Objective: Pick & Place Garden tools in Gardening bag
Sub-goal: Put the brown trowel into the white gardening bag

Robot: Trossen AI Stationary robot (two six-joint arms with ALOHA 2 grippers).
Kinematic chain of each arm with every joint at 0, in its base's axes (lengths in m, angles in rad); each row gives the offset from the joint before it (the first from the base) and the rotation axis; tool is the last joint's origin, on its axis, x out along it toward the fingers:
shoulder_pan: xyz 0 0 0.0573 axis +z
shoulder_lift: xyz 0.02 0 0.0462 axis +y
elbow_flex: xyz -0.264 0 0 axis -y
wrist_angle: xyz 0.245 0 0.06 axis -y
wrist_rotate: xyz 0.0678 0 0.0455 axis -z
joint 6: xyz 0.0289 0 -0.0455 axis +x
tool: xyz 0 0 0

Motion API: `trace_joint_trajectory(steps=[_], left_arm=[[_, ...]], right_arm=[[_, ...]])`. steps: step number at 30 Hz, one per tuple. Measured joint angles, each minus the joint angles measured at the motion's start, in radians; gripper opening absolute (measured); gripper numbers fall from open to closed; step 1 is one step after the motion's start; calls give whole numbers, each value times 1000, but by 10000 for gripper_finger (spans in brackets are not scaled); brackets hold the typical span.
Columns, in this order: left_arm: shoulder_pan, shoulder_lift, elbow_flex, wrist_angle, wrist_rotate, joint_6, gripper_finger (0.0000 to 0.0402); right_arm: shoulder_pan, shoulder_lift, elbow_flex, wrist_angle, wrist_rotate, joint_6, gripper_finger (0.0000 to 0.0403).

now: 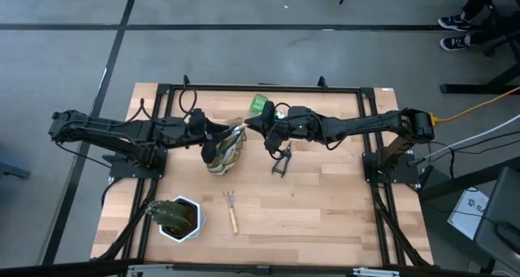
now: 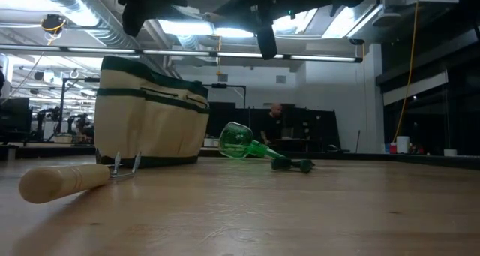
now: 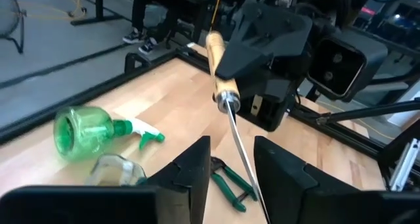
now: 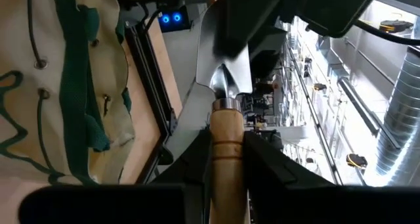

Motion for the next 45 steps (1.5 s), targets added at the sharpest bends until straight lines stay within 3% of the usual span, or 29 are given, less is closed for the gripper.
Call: trace_joint_trajectory(steps=[7,12,18,22,31,39,45], left_arm=[[0,0,0,-19,10,-19,86],[-1,0,0,-17,9,-16,33],[0,1,0,-28,-5,9,3],[0,1,0,-30,-30,9,3],[0,-12,0,-119,-35,-25,3],[0,-106,10,-329,6,-130,3],[0,-140,122,-606,14,-237,3]], right_arm=[[-1,0,0,3,5,8,64],[-1,0,0,2,5,22,65],[0,0,0,9,-35,84,129],[-1,0,0,7,-34,226,153],[-1,0,0,-56,-31,789,162],[-1,0,0,-121,-94,980,162],[-1,0,0,-152,-132,1068,163]])
